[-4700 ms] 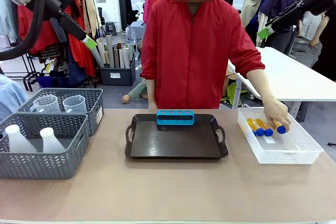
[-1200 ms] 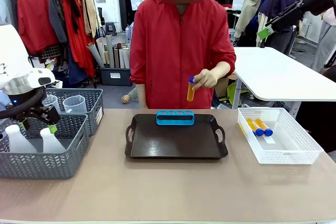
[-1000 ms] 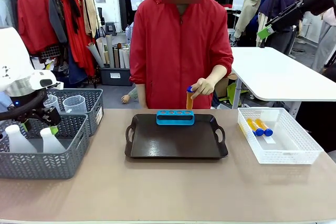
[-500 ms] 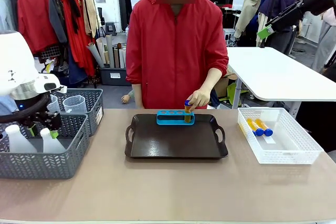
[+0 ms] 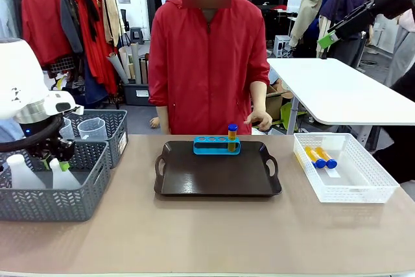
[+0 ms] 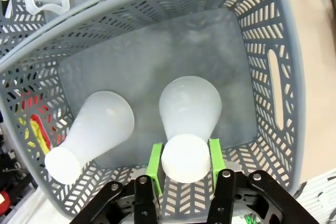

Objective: Prepare the laboratory tools.
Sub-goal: Pick up one Small flask and place it on the Handle tray.

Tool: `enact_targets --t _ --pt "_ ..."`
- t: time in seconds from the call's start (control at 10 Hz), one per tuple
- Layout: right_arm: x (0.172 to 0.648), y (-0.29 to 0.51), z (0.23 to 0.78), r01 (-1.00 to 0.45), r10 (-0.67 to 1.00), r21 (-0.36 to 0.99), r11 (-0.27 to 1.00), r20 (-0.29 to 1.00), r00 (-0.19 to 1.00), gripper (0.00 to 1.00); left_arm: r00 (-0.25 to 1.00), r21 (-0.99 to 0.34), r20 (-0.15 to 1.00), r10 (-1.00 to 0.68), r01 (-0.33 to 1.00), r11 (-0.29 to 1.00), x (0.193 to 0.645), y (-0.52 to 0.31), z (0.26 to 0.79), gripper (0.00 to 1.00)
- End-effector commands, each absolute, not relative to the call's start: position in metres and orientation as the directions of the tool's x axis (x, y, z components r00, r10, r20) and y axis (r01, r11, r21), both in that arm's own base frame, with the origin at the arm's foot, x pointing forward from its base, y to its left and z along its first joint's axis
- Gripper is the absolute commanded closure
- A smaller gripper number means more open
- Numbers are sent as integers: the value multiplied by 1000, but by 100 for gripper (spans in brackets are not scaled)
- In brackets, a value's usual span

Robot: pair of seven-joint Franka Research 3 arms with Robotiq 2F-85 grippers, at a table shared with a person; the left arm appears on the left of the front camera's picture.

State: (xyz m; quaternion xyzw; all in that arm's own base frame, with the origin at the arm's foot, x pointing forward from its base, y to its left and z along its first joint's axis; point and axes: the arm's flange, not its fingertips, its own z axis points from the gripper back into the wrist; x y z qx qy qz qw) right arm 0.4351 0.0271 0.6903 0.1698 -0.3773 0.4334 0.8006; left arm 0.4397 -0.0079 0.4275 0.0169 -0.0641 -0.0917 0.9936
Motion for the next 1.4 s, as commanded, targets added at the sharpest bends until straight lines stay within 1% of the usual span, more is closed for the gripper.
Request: enact_targets --t 0.0,0.1,0.2,0.3,0.4,0.6,0.8,0.9,1.0,1.1,1.3 --pt "435 28 692 -823 565 -58 564 755 334 0 973 37 141 -181 177 983 438 -12 433 100" --pt "435 28 692 -823 565 -58 564 755 334 0 969 31 154 -193 191 981 436 -14 448 100" --pt "435 28 692 -823 565 -58 564 755 334 0 967 21 160 -200 199 980 434 -15 475 100" --pt "435 28 692 -823 565 -58 564 755 334 0 971 1 133 -199 201 980 434 -17 502 100" --pt "435 28 692 -823 565 -58 564 755 334 0 972 15 122 -203 202 979 434 -19 533 100" --pt "435 28 692 -823 565 -58 564 755 334 0 958 88 149 -247 236 968 435 -32 601 100" --pt "435 28 692 -823 565 -58 564 755 334 0 917 130 209 -340 318 939 439 -51 666 100" --pt "435 28 692 -823 565 -58 564 755 334 0 894 125 229 -386 366 922 440 -62 694 100" --pt "435 28 692 -823 565 -58 564 755 334 0 872 147 254 -418 393 908 441 -73 717 100" --pt "435 28 692 -823 565 -58 564 755 334 0 846 149 271 -460 435 888 442 -87 737 100" --pt "435 28 692 -823 565 -58 564 755 334 0 801 136 280 -529 513 848 439 -106 754 100"
